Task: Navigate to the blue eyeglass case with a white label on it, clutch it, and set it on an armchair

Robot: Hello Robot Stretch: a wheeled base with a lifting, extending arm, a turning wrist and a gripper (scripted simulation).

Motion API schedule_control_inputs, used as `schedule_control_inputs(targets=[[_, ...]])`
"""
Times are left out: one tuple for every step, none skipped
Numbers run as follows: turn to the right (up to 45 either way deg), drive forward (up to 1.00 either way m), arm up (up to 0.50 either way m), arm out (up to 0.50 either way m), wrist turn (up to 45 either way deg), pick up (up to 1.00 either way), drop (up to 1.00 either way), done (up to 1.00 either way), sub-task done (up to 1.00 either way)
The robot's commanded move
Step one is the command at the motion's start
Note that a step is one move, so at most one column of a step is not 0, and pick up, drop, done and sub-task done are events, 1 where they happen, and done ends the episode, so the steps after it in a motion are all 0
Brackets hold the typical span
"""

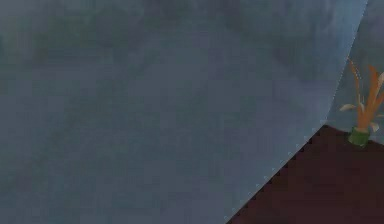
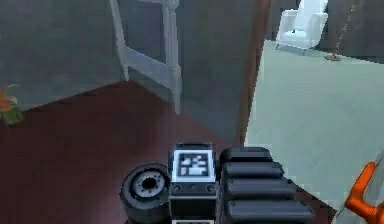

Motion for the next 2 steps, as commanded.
schedule_control_inputs(targets=[[45.0,0.0,0.0,0.0,0.0,0.0,0.0,0.0,0.0],[42.0,0.0,0.0,0.0,0.0,0.0,0.0,0.0,0.0]])
